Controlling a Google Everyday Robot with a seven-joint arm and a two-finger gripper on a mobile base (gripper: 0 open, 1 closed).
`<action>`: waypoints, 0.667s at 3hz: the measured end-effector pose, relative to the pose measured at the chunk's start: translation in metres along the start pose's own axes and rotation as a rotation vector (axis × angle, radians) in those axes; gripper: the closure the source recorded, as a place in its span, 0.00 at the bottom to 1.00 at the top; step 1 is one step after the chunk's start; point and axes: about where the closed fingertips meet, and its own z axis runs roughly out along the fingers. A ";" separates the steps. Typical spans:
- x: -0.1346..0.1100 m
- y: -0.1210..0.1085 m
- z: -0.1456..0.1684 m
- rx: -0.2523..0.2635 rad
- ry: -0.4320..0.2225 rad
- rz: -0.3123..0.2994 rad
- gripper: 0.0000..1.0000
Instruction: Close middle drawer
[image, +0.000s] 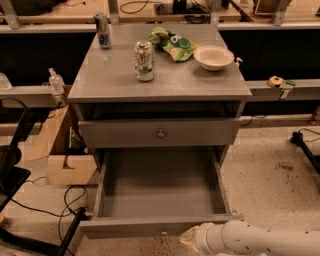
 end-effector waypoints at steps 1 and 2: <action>-0.011 -0.021 0.014 0.000 0.005 0.001 1.00; -0.010 -0.019 0.013 0.000 0.005 0.001 1.00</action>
Offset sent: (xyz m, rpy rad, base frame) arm 0.1320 0.0325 -0.0214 -0.0502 0.0313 0.0209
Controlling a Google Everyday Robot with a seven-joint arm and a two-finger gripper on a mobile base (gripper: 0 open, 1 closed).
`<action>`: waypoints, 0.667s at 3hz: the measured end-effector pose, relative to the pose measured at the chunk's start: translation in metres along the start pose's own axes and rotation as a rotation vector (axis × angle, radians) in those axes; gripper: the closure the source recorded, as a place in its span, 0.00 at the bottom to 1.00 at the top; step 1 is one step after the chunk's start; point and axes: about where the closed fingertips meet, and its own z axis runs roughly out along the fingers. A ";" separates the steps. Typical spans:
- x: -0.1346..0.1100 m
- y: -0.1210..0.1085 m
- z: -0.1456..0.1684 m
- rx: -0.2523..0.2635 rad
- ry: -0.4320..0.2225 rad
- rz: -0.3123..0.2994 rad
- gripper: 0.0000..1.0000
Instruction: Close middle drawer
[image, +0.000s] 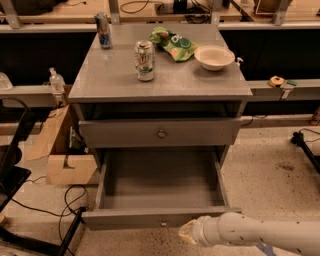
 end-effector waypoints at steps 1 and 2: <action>-0.012 -0.016 0.014 -0.006 0.011 -0.003 1.00; -0.020 -0.028 0.022 -0.011 0.020 -0.007 1.00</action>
Offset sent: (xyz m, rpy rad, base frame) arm 0.1588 0.0413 -0.0205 -0.0731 0.0487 0.0632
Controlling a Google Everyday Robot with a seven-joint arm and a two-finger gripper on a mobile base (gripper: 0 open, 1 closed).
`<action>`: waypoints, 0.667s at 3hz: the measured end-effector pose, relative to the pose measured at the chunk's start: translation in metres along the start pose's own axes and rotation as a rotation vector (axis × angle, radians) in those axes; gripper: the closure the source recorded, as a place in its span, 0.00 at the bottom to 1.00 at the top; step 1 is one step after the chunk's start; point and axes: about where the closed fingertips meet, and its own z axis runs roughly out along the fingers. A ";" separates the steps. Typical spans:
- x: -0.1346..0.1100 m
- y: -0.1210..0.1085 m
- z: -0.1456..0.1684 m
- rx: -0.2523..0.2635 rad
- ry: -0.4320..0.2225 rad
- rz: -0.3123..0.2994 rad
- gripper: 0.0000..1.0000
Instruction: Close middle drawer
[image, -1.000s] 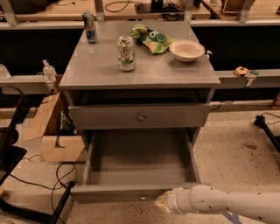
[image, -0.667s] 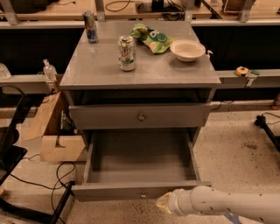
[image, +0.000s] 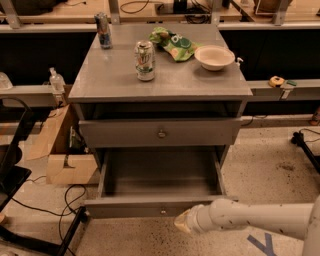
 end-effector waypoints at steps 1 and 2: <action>-0.024 -0.032 0.018 -0.007 0.018 -0.015 1.00; -0.022 -0.030 0.017 -0.007 0.018 -0.015 1.00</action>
Offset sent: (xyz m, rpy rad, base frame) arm 0.1503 0.0324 0.0048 -0.0593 -0.0067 0.0585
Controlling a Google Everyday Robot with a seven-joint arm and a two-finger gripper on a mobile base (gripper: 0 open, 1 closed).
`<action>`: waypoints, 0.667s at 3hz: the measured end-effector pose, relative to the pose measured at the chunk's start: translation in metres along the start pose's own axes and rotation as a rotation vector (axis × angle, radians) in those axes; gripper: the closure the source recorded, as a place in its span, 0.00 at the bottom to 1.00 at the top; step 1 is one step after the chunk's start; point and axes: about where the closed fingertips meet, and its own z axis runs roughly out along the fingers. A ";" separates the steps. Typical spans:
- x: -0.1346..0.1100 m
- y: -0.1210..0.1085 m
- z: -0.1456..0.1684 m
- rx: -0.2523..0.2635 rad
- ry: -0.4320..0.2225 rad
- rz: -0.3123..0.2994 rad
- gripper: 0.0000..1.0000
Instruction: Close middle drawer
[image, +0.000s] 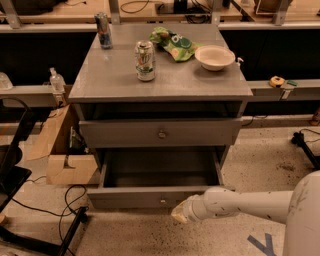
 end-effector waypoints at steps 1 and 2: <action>-0.021 -0.026 0.007 0.005 0.009 -0.017 1.00; -0.026 -0.033 0.007 0.008 0.011 -0.024 1.00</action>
Offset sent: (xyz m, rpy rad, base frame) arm 0.1246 0.0153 0.0260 -0.0540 -0.0522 0.0384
